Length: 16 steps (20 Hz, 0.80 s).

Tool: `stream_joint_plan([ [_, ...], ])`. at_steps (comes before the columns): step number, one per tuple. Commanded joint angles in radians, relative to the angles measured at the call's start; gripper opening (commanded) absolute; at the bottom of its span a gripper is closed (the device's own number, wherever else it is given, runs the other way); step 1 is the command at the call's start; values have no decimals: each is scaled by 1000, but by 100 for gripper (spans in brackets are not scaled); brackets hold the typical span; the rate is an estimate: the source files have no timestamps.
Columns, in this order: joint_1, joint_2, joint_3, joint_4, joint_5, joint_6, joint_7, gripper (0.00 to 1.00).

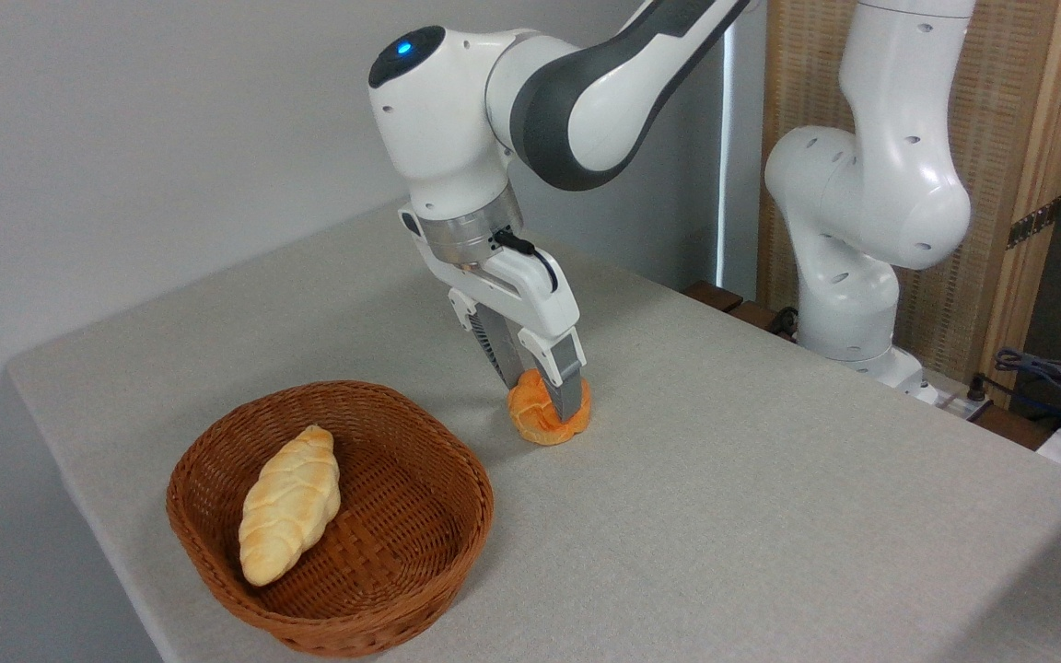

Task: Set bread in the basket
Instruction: 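Close the gripper fingers around the orange bun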

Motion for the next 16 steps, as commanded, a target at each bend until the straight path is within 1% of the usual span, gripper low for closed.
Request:
stream_joint_plan([
  [1,-4,3,6,-12,21,16,20,94],
  [3,-3,3,6,-12,21,16,20,65],
  [4,-3,3,6,-12,21,16,20,55],
  [5,-3,4,6,-11,21,16,20,51],
  [8,-3,6,6,-11,21,16,20,49],
  [16,-3,6,6,-11,21,16,20,49],
])
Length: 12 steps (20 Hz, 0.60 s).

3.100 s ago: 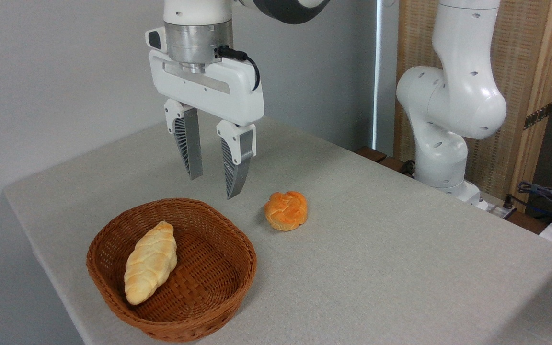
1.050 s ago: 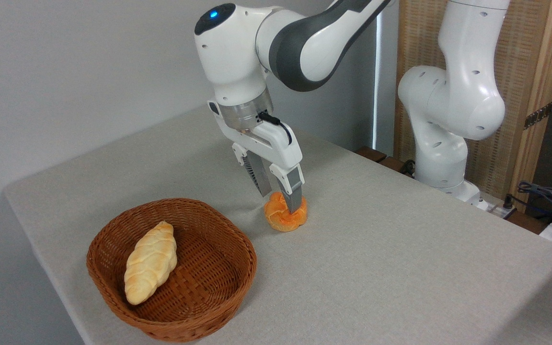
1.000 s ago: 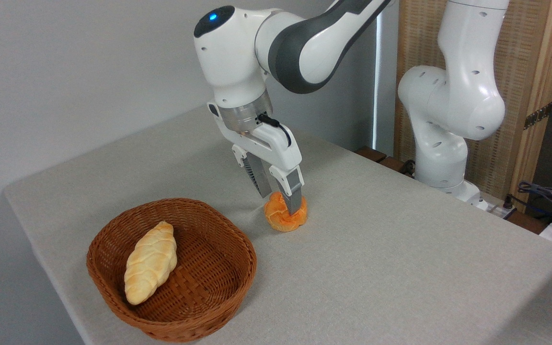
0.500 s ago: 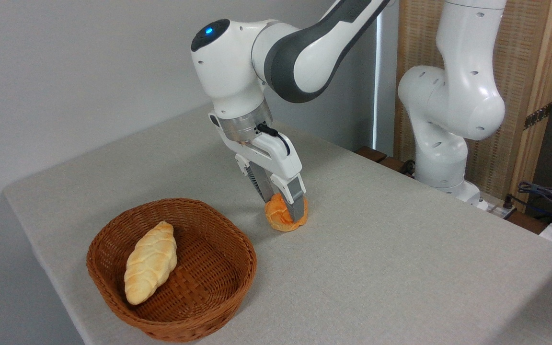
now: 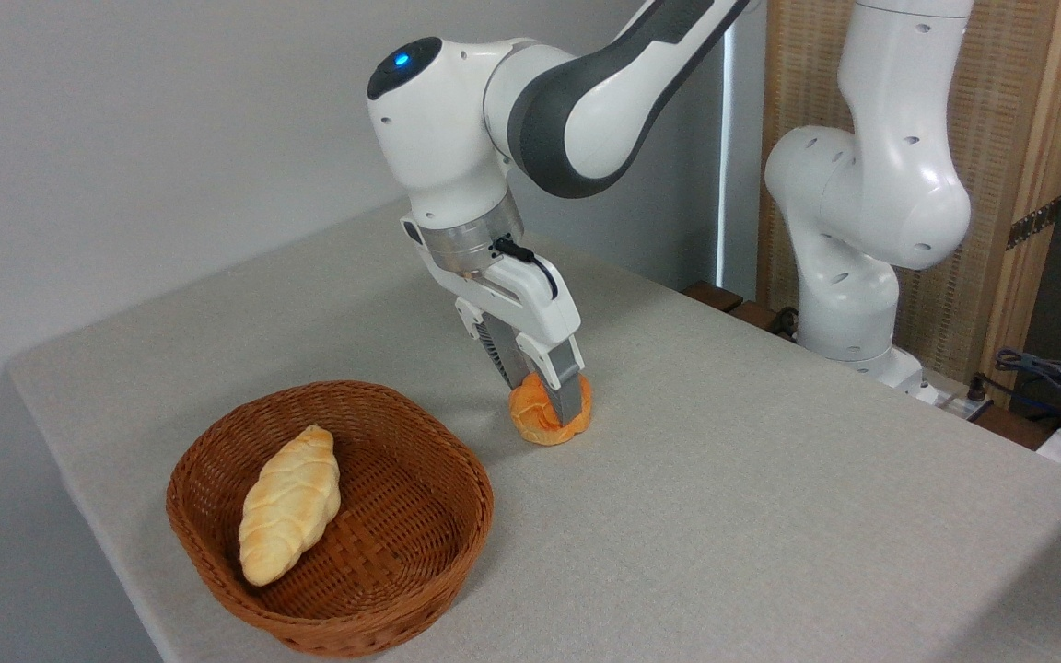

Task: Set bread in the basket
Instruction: 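Close the gripper fingers around the orange bun, then lift the bun and carry it over the wicker basket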

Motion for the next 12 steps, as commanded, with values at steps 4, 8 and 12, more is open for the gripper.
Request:
stream_joint_plan([
  [4,-3,-6,6,-4,14,15,17,49],
  [8,-1,-25,15,55,11,-7,15,49],
  [12,3,-29,18,178,0,-73,12,49],
])
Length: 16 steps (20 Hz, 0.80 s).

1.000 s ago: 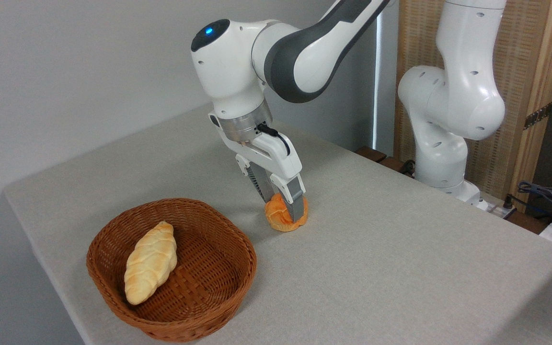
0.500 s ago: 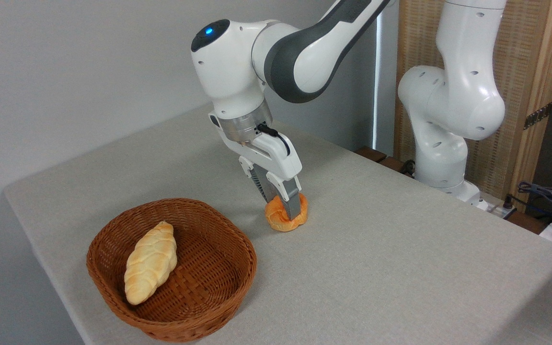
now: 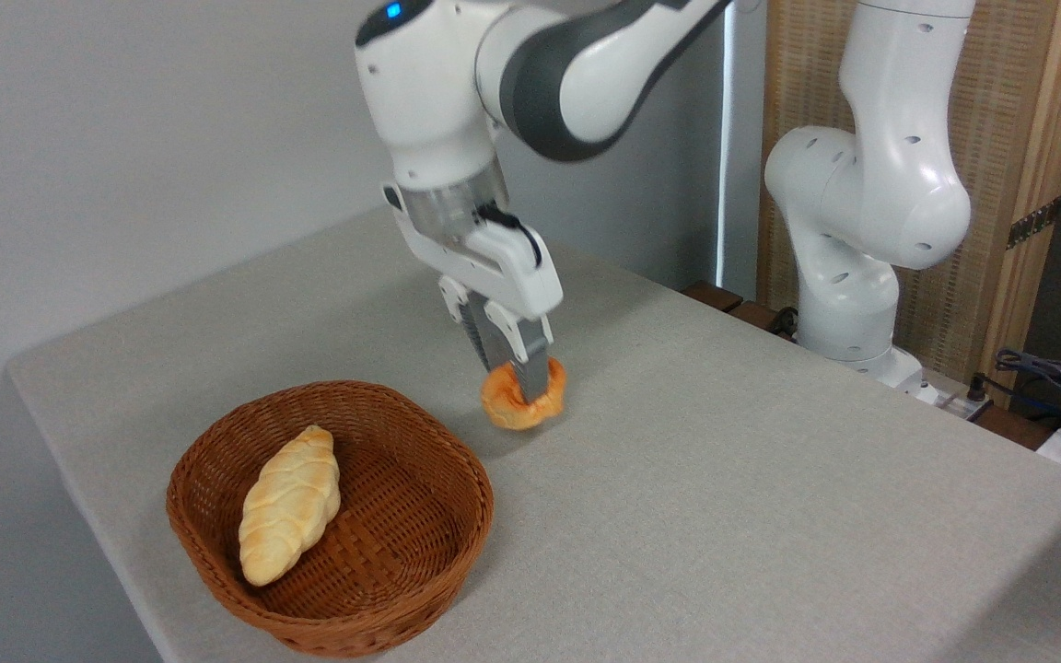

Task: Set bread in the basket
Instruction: 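Lift the bun and carry it over the wicker basket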

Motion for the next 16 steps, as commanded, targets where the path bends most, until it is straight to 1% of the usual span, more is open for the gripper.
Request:
stream_joint_plan([
  [1,1,-10,12,118,-5,-54,11,49],
  [3,4,-7,25,162,-29,-44,15,49],
  [4,4,-3,35,169,-29,-25,17,49],
  [6,6,5,50,169,-31,95,21,49],
  [7,6,19,61,169,-32,127,21,49],
  [10,6,65,64,167,-29,264,38,51],
  [12,7,100,65,167,-26,314,40,59],
  [14,7,120,72,163,-20,337,40,96],
  [15,7,125,76,163,-20,341,40,100],
  [16,7,126,76,163,-20,345,40,100],
])
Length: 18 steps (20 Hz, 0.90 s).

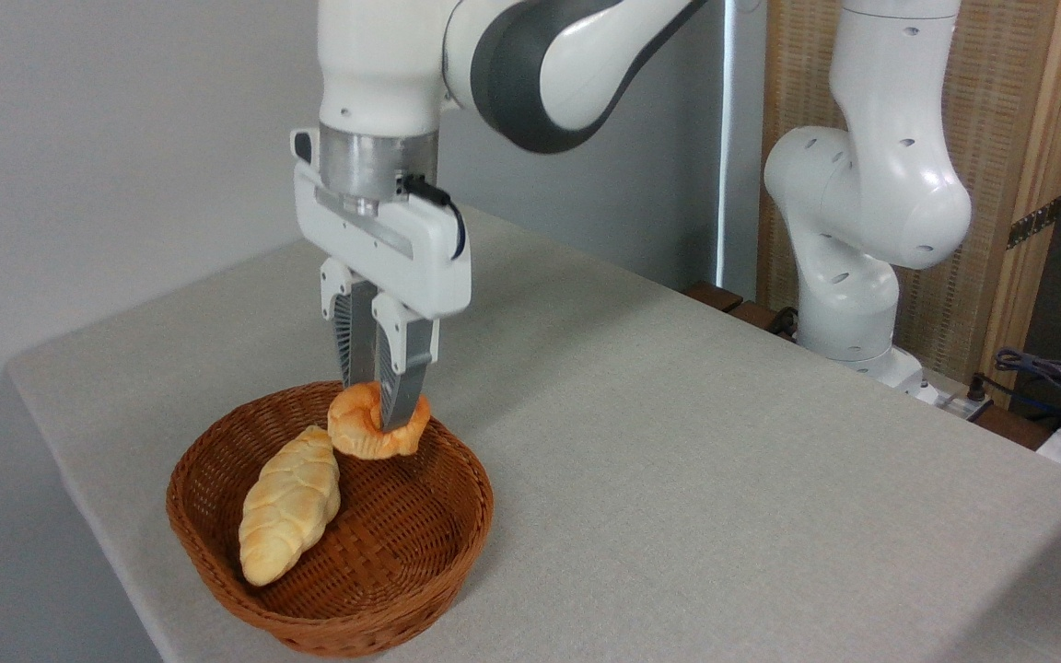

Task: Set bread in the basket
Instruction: 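Lift the bun and carry it over the wicker basket, then lower the bun into the basket beside the long roll and release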

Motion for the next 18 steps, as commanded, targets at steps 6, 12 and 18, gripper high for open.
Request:
stream_joint_plan([
  [6,-5,27,18,6,-12,27,26,100],
  [12,-8,24,18,6,-18,27,24,100],
  [18,-8,-3,17,13,-21,26,12,100],
])
